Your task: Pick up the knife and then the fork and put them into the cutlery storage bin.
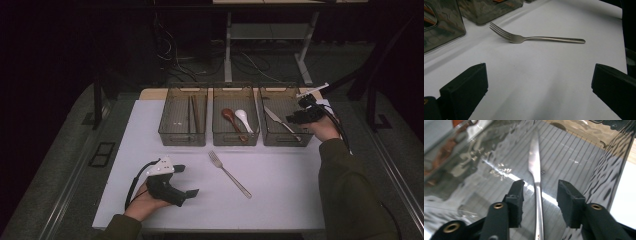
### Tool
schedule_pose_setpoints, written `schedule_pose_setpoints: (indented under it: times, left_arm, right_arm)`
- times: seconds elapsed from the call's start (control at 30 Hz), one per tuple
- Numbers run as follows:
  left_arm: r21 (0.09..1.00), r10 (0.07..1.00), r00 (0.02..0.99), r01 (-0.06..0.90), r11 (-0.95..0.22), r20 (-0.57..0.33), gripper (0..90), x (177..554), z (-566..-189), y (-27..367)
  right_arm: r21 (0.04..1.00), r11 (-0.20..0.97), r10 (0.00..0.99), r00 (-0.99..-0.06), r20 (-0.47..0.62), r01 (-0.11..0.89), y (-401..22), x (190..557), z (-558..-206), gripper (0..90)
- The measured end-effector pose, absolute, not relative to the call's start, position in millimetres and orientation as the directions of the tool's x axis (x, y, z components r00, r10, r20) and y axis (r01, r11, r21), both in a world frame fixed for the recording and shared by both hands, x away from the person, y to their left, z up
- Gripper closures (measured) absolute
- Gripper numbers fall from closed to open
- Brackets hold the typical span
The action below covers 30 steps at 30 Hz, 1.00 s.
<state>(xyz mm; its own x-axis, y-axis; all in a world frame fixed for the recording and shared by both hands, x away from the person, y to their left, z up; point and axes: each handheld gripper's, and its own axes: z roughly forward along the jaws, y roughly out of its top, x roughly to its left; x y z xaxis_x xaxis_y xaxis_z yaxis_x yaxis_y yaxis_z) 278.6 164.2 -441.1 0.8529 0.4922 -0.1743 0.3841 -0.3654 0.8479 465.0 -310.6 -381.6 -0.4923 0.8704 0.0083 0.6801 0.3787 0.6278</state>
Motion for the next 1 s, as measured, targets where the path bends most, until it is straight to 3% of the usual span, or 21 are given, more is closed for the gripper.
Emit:
schedule_pose_setpoints:
  times: [0.27, 0.5, 1.0]
  left_arm:
    - [0.848, 0.493, 0.853, 0.383, -0.366, -0.173, 0.0, 278.6, -441.0, 164.2]
    - [0.847, 0.493, 0.853, 0.383, -0.368, -0.171, 0.0, 278.4, -440.7, 164.2]
    - [0.848, 0.495, 0.852, 0.381, -0.367, -0.169, 0.0, 278.3, -440.5, 164.1]
  right_arm:
    - [0.685, 0.283, 0.868, -0.483, 0.115, 0.671, -315.0, 441.9, -365.7, 48.2]
    - [0.726, 0.294, 0.833, -0.539, 0.125, 0.622, -302.1, 408.2, -357.9, 47.1]
    - [0.697, 0.455, 0.709, -0.699, 0.093, 0.554, -252.3, 352.7, -384.7, 76.3]
